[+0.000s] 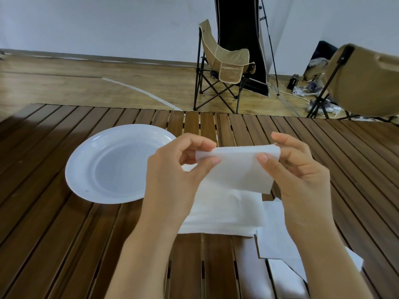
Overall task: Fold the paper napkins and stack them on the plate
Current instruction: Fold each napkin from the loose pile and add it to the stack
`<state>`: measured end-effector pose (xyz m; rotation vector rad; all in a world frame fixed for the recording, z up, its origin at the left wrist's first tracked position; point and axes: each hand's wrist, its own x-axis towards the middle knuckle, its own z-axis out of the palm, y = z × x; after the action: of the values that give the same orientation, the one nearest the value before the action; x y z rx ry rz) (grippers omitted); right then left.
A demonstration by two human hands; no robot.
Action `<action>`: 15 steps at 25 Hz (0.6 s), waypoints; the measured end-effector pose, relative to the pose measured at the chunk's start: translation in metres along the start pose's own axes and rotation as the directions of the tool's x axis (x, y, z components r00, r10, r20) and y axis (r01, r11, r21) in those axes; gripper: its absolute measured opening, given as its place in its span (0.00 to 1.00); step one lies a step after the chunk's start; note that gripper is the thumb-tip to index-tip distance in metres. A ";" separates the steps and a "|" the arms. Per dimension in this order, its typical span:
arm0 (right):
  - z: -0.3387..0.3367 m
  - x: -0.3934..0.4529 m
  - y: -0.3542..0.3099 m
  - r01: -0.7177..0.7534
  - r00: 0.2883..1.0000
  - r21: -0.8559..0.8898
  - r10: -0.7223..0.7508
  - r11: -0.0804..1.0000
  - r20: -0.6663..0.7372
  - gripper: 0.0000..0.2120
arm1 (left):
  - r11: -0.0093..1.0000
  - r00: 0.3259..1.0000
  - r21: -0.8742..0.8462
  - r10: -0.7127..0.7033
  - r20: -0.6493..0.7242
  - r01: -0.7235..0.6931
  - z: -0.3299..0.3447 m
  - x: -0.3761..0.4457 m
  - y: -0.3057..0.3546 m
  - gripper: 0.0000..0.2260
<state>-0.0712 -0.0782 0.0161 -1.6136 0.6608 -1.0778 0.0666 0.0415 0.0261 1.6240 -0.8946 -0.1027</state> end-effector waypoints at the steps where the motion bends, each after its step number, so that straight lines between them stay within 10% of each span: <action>1: 0.000 0.000 0.000 -0.005 1.000 -0.003 0.005 1.000 0.001 0.05 | 1.000 1.000 0.008 0.000 -0.014 0.000 0.000 0.000 -0.001 0.07; 15: 0.010 -0.005 -0.007 -0.048 0.996 -0.030 0.046 0.998 -0.074 0.09 | 0.986 0.997 0.166 0.038 -0.065 -0.027 -0.004 0.000 -0.007 0.03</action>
<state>-0.0654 -0.0672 0.0203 -1.5840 0.7638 -1.1010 0.0719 0.0447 0.0207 1.7545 -0.8957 0.0508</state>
